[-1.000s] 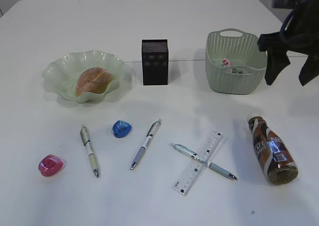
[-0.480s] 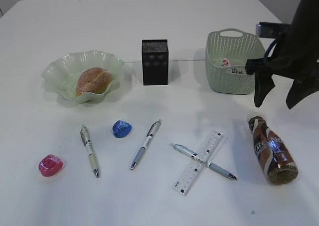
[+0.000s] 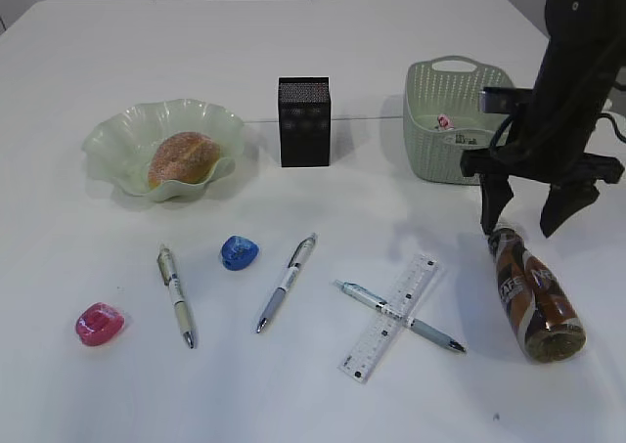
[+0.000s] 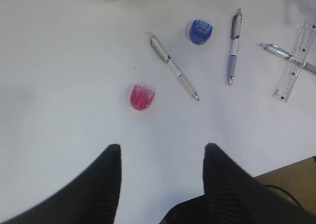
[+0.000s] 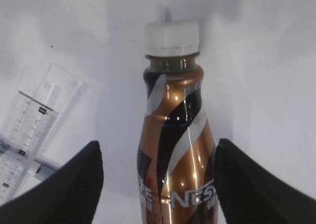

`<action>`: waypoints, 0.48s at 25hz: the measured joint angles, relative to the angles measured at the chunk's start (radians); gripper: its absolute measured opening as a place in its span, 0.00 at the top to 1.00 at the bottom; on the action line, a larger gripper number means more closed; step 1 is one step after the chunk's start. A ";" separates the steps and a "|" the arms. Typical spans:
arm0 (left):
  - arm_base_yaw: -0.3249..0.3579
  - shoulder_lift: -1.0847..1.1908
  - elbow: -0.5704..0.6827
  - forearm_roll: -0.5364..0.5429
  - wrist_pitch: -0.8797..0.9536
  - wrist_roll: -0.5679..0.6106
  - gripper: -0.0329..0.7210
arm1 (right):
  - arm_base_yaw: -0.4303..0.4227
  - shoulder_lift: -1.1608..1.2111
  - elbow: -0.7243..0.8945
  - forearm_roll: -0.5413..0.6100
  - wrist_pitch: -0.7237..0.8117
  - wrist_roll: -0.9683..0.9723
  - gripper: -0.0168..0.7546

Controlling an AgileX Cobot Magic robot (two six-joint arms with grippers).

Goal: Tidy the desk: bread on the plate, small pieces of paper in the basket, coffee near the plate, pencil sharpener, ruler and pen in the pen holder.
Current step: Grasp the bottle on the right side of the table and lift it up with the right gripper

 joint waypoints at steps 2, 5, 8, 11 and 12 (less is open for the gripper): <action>0.000 0.000 0.000 0.000 0.000 0.000 0.46 | 0.000 0.019 -0.034 -0.004 0.000 0.000 0.27; 0.000 0.000 0.000 0.000 0.000 0.000 0.46 | 0.000 0.028 -0.060 -0.016 -0.002 0.000 0.27; 0.000 0.000 0.000 0.000 0.000 0.000 0.46 | 0.000 0.036 -0.069 -0.022 -0.002 0.000 0.27; 0.000 0.000 0.000 0.000 0.000 0.000 0.46 | 0.000 0.048 -0.069 -0.025 -0.002 0.000 0.27; 0.000 0.000 0.000 0.000 0.000 0.000 0.46 | 0.000 0.050 -0.069 -0.026 -0.002 0.000 0.27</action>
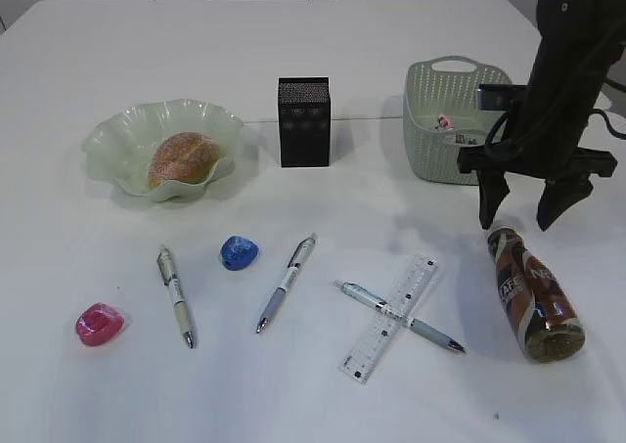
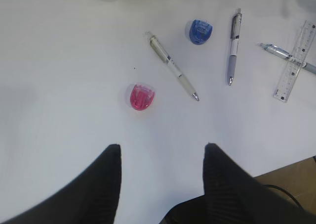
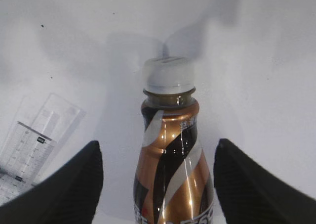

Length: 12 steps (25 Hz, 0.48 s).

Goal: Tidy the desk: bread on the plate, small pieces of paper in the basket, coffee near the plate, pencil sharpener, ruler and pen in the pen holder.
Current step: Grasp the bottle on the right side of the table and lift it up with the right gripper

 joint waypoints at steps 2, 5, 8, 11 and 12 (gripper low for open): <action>0.000 0.000 0.000 0.000 0.000 0.000 0.46 | 0.000 0.000 0.000 0.000 0.000 0.000 0.27; 0.000 0.000 0.000 0.000 0.000 0.000 0.46 | 0.000 0.017 0.000 -0.015 0.000 -0.004 0.27; 0.000 0.000 0.000 0.000 0.000 0.000 0.46 | 0.000 0.027 0.000 -0.019 0.000 -0.005 0.27; 0.000 0.000 0.000 0.000 0.000 0.000 0.46 | 0.000 0.035 0.000 -0.021 0.000 -0.008 0.27; 0.000 0.000 0.000 0.000 0.000 0.000 0.46 | 0.000 0.036 0.000 -0.021 0.000 -0.008 0.27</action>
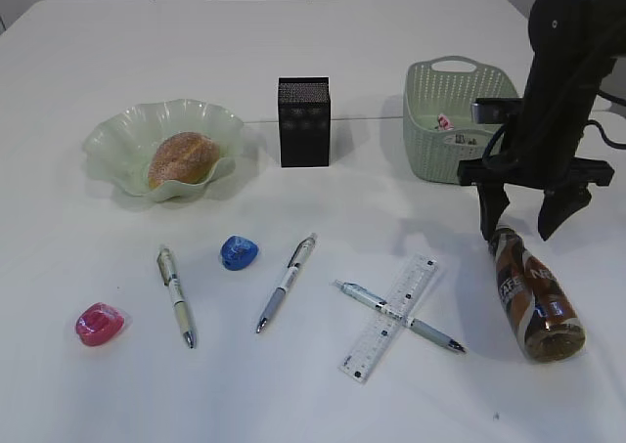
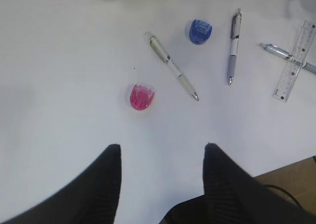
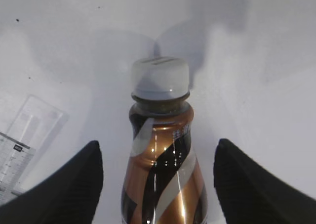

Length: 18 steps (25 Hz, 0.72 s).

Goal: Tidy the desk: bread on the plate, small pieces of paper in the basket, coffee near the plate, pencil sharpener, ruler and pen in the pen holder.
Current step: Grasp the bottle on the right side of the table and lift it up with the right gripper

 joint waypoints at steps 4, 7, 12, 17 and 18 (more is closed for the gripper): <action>0.000 0.000 0.000 0.000 0.000 0.000 0.46 | 0.000 0.008 0.000 0.000 0.000 0.000 0.27; 0.000 0.000 0.000 0.000 0.000 0.000 0.46 | 0.000 0.019 0.000 -0.002 -0.001 -0.002 0.27; 0.000 0.000 0.000 0.000 0.000 0.000 0.46 | 0.000 0.045 0.000 -0.002 -0.002 -0.007 0.27; 0.000 0.000 0.000 0.000 0.000 0.000 0.46 | 0.000 0.072 0.000 -0.002 -0.003 -0.009 0.27; 0.000 0.000 0.000 0.000 0.000 0.000 0.46 | 0.000 0.074 0.000 -0.002 -0.005 -0.009 0.27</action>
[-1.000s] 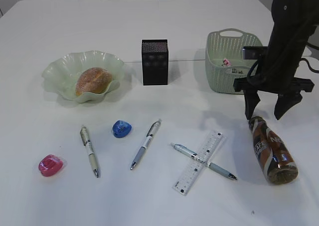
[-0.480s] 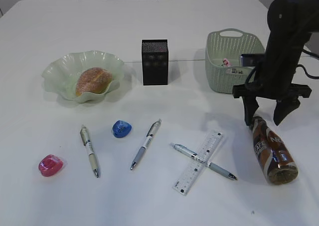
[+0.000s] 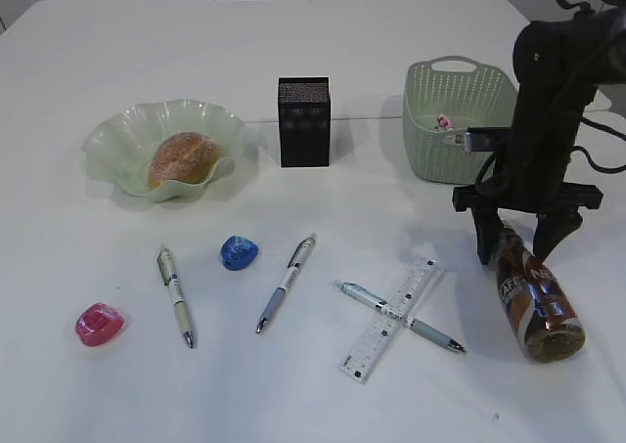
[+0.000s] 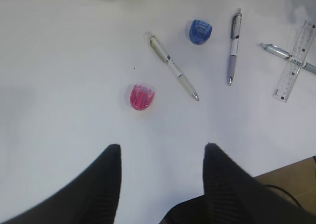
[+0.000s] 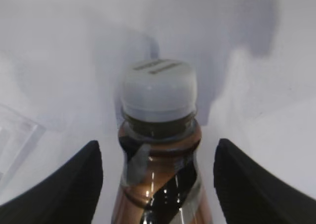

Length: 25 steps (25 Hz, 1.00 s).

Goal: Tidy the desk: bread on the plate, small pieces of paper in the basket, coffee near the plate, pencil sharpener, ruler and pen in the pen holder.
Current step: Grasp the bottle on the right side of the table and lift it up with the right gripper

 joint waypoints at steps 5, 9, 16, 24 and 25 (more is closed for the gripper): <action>0.000 0.000 0.000 0.000 0.002 0.000 0.46 | 0.000 0.010 0.000 0.000 -0.001 -0.002 0.27; 0.000 0.000 0.000 0.000 0.002 0.000 0.46 | 0.000 0.020 0.000 -0.002 -0.001 -0.004 0.27; 0.000 0.000 0.000 0.000 0.002 0.000 0.46 | 0.000 0.022 0.000 -0.006 -0.001 -0.004 0.27; 0.000 0.000 0.000 0.000 0.002 0.000 0.46 | 0.000 0.038 0.000 -0.014 -0.003 -0.006 0.31; 0.000 0.000 0.000 0.000 0.002 0.000 0.46 | 0.000 0.038 0.000 -0.021 -0.003 -0.006 0.34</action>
